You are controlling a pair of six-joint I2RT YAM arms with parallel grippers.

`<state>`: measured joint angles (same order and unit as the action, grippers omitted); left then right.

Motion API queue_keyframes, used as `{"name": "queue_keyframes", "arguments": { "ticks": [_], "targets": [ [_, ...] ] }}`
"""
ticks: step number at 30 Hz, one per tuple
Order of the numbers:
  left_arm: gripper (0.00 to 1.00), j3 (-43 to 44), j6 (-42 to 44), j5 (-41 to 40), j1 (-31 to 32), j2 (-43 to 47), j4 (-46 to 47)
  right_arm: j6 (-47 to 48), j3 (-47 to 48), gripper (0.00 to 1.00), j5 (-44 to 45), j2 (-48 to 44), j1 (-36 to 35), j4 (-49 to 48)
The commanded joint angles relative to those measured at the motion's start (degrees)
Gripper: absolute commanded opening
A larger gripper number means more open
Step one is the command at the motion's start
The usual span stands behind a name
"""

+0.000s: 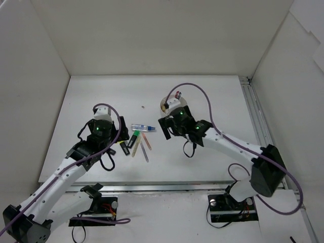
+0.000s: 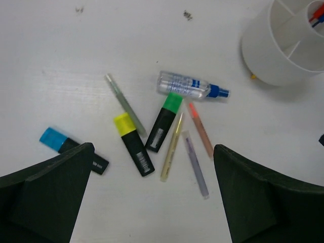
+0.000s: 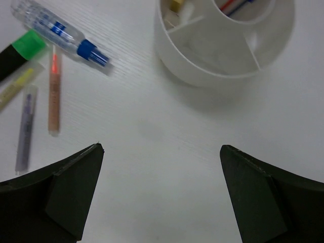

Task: Sort the stationery into containers
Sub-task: Pick up the stationery from the center of the board.

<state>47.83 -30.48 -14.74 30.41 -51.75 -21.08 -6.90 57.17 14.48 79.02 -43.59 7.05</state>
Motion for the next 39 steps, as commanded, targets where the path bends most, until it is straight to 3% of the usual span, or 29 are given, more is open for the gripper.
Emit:
{"name": "queue_keyframes", "arguments": {
  "ticks": [1, 6, 9, 15, 24, 33, 36, 39],
  "targets": [
    [1.00, -0.89, -6.33, -5.73, -0.88, 4.09, -5.80, 5.04, 8.81, 0.98, -4.89, 8.14, -1.32, -4.41],
    [1.00, -2.92, -6.87, -5.47, -0.88, 6.83, -7.66, 12.94, 15.33, 0.98, -13.33, 19.47, -3.69, -4.24],
    [1.00, -2.66, -5.82, -4.51, -0.88, 7.10, -8.36, 21.46, 19.64, 0.98, -15.78, 25.19, -3.96, -3.10],
    [1.00, -3.45, -4.33, -3.19, -0.88, 8.24, -7.22, 29.64, 27.47, 0.96, -18.61, 33.64, -3.34, 0.68],
    [1.00, -3.10, -2.13, -3.28, -0.88, 8.33, -6.61, 33.70, 33.61, 0.89, -27.39, 40.76, 1.40, 1.74],
    [1.00, -0.64, 0.07, -4.24, -0.88, 4.73, -6.43, 35.72, 38.81, 0.82, -31.62, 46.57, 1.76, 3.94],
    [1.00, -0.37, 0.51, -4.24, -0.88, 3.94, -6.25, 35.81, 39.42, 0.72, -31.71, 47.28, 1.76, 4.46],
    [1.00, -0.20, 0.68, -4.33, -0.88, 3.50, -6.34, 35.99, 38.90, 0.51, -32.58, 46.84, 2.11, 4.38]
  ]
}}
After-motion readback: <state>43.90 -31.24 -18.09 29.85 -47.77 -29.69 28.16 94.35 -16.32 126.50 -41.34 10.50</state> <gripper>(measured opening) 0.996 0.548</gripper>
